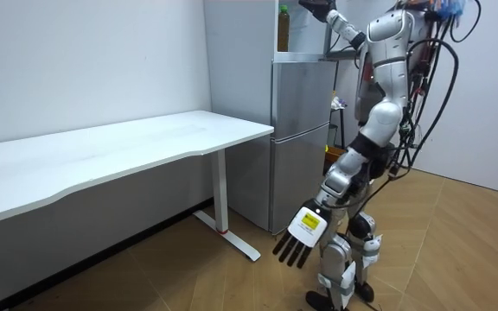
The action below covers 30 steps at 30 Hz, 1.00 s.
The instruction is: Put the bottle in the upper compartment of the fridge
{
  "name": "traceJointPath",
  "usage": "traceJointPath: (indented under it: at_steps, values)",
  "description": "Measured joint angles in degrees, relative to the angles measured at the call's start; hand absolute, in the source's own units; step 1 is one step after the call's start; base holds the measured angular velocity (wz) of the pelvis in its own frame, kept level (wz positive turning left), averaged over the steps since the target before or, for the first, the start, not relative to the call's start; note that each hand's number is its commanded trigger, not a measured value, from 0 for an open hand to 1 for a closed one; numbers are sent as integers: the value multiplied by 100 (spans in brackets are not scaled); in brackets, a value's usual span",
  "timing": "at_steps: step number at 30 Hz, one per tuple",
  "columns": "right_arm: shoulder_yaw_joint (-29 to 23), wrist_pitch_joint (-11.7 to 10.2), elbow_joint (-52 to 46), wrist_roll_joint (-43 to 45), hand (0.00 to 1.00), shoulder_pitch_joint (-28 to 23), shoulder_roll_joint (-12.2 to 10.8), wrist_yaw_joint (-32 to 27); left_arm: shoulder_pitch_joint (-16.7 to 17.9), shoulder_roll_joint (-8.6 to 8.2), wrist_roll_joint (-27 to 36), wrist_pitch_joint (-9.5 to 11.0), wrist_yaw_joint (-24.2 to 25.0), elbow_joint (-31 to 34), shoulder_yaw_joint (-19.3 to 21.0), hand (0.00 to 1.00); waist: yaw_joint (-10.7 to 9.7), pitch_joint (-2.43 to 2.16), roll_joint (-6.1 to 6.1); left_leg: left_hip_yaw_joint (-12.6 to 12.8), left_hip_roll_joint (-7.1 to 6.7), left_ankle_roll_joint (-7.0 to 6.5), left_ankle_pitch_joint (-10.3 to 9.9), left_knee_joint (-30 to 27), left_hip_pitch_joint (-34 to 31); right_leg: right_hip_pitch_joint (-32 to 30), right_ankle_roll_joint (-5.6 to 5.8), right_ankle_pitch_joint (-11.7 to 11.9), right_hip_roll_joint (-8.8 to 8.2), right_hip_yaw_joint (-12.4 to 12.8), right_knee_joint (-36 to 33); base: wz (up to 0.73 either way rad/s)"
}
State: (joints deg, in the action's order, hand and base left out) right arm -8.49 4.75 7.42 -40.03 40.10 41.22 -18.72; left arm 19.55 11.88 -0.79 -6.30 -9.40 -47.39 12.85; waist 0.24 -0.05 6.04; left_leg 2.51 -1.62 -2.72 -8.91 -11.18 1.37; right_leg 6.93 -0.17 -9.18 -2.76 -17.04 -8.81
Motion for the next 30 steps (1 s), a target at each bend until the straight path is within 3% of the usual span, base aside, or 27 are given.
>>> traceJointPath:
  at_steps: [11, 17, 22, 24, 28, 30]
  values:
    - [-135, -101, -1549, 51, 0, -998, -37, 7, -167, -20, -129, 148, -16, -344, -179, 0, -103, -8, -82, 211, 58, -5, -80, -6, 87, -6, 1, 1, 33, 297, -82, -11]
    - [-263, -120, -1978, 156, 0, -1358, -88, 0, -226, -166, -127, 148, -12, -404, -193, 0, -141, -27, -114, 336, 79, -6, -88, -22, 89, -96, 1, 0, 23, 459, -88, -11]
    - [-643, -123, -2659, 144, 0, -1962, -411, 14, -164, -186, -131, 151, -12, -406, -204, 0, -159, -39, -131, 404, 90, -3, -86, -19, 133, -101, 1, -13, 34, 574, -62, -8]
    - [-721, -200, -2886, 46, 0, -2134, -664, 106, -162, -186, -131, 157, -21, -431, -205, 0, -190, -41, -143, 415, 89, -5, -88, -18, 132, -106, 2, -14, 36, 584, -42, 0]
    - [-775, -228, -2862, -453, 0, -2313, -823, 392, -225, -185, -130, 165, -21, -455, -207, 0, -222, -36, -153, 429, 90, -6, -90, -19, 129, -105, 1, -11, 68, 593, -20, 0]
    - [-879, -229, -2996, -807, 0, -2590, -1117, 584, -248, -193, -145, 169, -44, -453, -207, 0, -205, -47, -161, 519, 113, 0, -105, -31, 135, -110, 0, -10, 73, 609, 4, -5]
